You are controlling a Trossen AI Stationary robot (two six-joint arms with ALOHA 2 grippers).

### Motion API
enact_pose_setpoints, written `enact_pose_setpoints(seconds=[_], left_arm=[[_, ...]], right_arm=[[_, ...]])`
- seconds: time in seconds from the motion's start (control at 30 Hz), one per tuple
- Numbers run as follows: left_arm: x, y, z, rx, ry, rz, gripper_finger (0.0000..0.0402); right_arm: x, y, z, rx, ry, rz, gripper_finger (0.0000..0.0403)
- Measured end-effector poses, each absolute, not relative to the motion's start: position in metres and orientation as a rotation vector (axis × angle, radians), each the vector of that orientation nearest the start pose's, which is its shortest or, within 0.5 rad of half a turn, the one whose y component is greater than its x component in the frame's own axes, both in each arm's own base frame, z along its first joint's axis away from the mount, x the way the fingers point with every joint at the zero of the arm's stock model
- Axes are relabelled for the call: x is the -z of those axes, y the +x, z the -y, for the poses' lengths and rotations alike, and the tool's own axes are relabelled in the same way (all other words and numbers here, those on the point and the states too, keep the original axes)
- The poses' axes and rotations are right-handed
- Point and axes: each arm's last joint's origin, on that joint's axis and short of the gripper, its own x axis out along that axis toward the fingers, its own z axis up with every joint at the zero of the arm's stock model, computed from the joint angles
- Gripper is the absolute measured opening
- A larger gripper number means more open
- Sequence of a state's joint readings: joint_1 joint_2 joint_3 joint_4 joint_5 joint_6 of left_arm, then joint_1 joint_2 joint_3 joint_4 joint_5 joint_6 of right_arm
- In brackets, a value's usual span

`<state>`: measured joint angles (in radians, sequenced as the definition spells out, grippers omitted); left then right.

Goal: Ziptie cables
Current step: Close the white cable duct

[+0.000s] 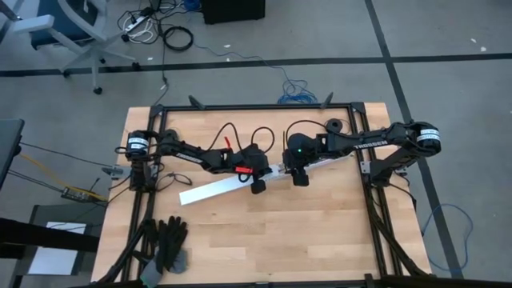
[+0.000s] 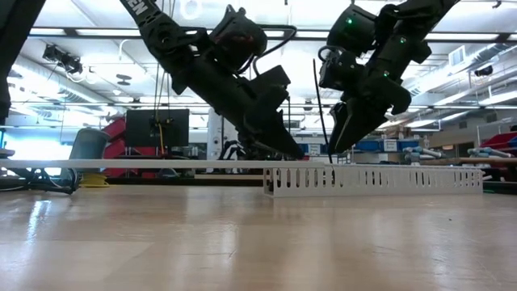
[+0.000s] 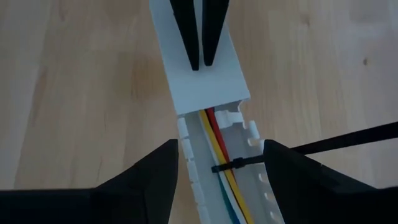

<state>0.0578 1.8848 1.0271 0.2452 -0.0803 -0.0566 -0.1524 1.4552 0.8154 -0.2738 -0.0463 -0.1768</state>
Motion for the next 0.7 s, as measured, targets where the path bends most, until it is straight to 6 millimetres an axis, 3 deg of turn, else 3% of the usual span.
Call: enact_pose_setpoints(seconds=[0.3,0.57,0.7], left_arm=[[-0.152,0.385,-0.024,-0.148,-0.048,-0.622,0.0],[-0.15,0.385,-0.024,-0.148,-0.049,-0.633,0.0],[-0.15,0.384,-0.024,-0.132,-0.055,-0.64,0.0]], right_arm=[[-0.19,0.278,0.042,0.008,-0.097,-0.916,0.0216],[-0.164,0.289,0.043,-0.032,-0.146,-0.985,0.0221],[-0.163,0.29,0.044,-0.032,-0.147,-0.98,0.0223]])
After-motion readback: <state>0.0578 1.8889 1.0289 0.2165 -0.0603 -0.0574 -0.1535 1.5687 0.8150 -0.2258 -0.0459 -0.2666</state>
